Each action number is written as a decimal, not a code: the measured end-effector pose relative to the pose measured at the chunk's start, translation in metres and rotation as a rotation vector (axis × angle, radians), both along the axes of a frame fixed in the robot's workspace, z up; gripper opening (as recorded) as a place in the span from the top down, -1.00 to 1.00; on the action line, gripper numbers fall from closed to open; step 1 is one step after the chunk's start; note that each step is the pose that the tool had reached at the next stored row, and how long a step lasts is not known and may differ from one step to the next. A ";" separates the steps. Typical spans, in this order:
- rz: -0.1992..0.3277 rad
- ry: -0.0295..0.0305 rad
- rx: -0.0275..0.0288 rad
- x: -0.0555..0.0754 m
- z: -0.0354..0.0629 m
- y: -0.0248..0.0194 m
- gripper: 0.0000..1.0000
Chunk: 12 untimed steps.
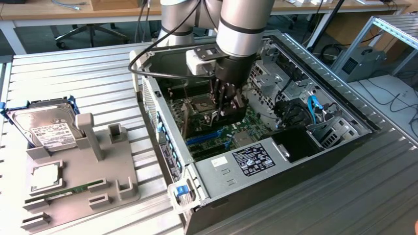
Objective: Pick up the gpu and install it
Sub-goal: 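Insert the gpu into the slot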
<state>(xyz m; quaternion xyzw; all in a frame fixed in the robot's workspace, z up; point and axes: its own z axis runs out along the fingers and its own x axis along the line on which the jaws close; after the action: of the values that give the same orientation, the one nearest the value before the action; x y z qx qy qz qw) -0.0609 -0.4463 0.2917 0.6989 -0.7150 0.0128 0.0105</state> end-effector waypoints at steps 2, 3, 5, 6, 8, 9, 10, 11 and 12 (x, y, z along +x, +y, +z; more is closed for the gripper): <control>0.000 -0.0001 0.0001 -0.003 -0.0011 -0.0005 0.48; -0.001 0.0000 -0.0001 -0.005 -0.0015 -0.0009 0.48; -0.001 0.0000 0.0001 -0.009 -0.0030 -0.0020 0.48; -0.001 0.0000 0.0000 -0.011 -0.0038 -0.0026 0.48; -0.001 0.0000 0.0000 -0.015 -0.0047 -0.0032 0.48; -0.001 -0.0001 0.0000 -0.018 -0.0052 -0.0034 0.48; -0.001 0.0000 -0.0001 -0.019 -0.0056 -0.0038 0.48; -0.001 0.0000 -0.0001 -0.020 -0.0061 -0.0044 0.48; -0.001 0.0000 -0.0001 -0.020 -0.0069 -0.0054 0.48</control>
<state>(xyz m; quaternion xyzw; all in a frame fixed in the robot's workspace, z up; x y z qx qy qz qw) -0.0807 -0.4517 0.2848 0.6985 -0.7154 0.0128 0.0106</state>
